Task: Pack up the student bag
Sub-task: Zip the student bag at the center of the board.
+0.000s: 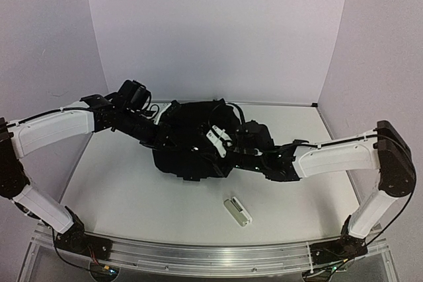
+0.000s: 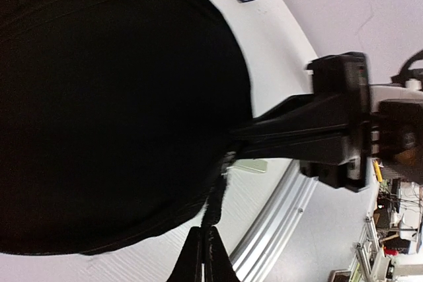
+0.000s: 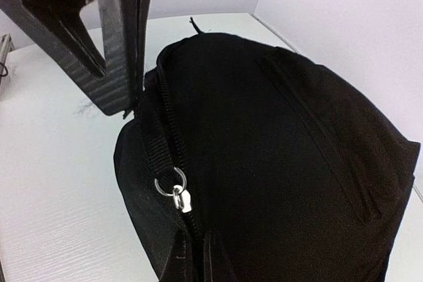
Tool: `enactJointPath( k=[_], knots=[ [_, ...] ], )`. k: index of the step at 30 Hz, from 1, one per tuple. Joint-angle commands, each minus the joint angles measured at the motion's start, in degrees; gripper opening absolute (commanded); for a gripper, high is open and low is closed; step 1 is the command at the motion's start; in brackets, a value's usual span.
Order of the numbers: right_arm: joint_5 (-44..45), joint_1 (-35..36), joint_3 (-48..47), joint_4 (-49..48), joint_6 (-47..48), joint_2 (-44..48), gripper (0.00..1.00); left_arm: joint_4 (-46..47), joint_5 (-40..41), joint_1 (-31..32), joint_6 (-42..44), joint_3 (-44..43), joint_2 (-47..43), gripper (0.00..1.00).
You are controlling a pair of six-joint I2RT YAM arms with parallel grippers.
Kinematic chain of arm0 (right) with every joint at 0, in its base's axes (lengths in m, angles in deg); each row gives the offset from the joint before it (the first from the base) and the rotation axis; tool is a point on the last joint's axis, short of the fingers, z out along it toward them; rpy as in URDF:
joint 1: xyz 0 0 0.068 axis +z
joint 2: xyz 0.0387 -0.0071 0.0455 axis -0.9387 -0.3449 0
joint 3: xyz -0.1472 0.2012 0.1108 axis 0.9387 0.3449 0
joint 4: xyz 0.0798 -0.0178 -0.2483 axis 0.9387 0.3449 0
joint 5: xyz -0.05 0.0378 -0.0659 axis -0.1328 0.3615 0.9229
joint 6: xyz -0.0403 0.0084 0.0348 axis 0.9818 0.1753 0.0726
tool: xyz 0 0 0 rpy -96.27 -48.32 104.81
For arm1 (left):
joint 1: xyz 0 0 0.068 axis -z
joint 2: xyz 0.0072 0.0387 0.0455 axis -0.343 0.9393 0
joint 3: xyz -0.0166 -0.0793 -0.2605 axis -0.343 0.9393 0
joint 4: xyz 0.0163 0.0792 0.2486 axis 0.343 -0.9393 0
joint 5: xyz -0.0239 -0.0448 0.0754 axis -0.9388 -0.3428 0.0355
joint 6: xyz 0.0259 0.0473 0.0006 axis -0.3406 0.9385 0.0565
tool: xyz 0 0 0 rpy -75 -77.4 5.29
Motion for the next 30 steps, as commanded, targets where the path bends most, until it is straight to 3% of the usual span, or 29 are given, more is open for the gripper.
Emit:
enactJointPath(
  k=[1, 11, 16, 21, 30],
  knots=[
    [7.58, -0.49, 3.38, -3.25, -2.24, 6.02, 0.0, -0.83, 9.26, -5.55, 0.02, 2.17, -4.81, 0.0],
    [13.07, -0.47, 7.87, -3.27, -4.73, 11.33, 0.0, -2.81, 11.99, -9.5, 1.39, 3.17, -6.96, 0.0],
    [13.14, -0.46, 8.29, -3.25, -6.67, 13.28, 0.0, -1.23, 5.36, -9.71, 2.48, 3.4, -7.97, 0.0],
    [19.14, -0.48, 9.45, -3.38, -7.31, 14.14, 0.0, -3.5, 11.66, -10.52, 2.85, 1.96, -7.59, 0.0],
    [20.2, -0.49, 12.51, -3.55, -9.73, 16.37, 0.0, -1.89, 9.28, -13.03, 1.96, 0.91, -7.07, 0.0]
  ],
)
